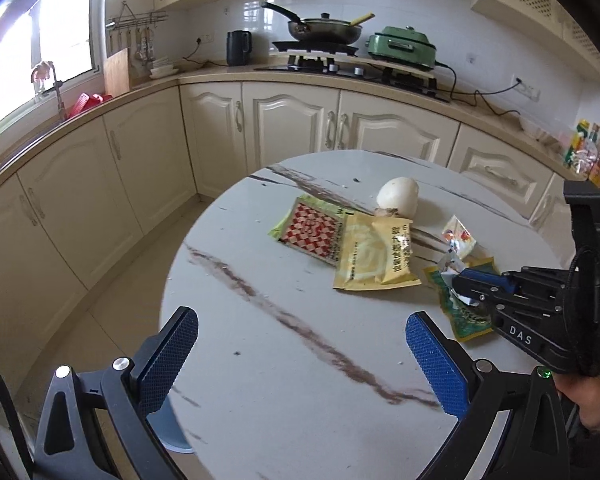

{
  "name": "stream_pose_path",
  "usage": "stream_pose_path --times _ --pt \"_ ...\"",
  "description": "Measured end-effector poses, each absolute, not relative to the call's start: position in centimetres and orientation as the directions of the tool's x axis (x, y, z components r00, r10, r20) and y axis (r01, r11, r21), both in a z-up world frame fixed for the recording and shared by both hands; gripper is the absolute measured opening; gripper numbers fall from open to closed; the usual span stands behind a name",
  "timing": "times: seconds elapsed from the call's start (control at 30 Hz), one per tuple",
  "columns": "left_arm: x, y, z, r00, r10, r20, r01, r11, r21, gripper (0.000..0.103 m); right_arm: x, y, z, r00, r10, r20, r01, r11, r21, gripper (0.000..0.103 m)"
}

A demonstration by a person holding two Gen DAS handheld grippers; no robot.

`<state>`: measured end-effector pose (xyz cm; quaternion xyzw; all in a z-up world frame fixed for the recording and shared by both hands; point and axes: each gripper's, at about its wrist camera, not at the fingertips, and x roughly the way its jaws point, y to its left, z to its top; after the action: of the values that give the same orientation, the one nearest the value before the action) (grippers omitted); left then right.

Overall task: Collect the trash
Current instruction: 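Grasp the yellow sauce packet with the left gripper while the right gripper grasps the white packet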

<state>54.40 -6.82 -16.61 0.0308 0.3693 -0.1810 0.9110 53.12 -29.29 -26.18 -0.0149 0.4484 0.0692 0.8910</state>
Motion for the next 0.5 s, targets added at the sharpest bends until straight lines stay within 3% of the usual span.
stream_pose_path --times 0.2,0.37,0.5 --pt "58.4 -11.5 -18.9 0.587 -0.354 -0.728 0.416 0.903 -0.104 0.102 52.7 -31.4 -25.8 0.607 0.100 -0.788 -0.113 0.993 0.039 0.008" --pt "61.6 -15.6 -21.0 0.563 -0.314 -0.764 0.422 0.905 -0.060 0.100 52.0 -33.4 -25.0 0.632 0.133 -0.763 -0.098 0.991 0.091 0.007" --pt "62.9 -18.3 -22.6 0.552 -0.281 -0.785 0.435 0.900 -0.016 0.086 51.8 -34.3 -24.6 0.642 0.159 -0.750 -0.092 0.987 0.131 0.006"
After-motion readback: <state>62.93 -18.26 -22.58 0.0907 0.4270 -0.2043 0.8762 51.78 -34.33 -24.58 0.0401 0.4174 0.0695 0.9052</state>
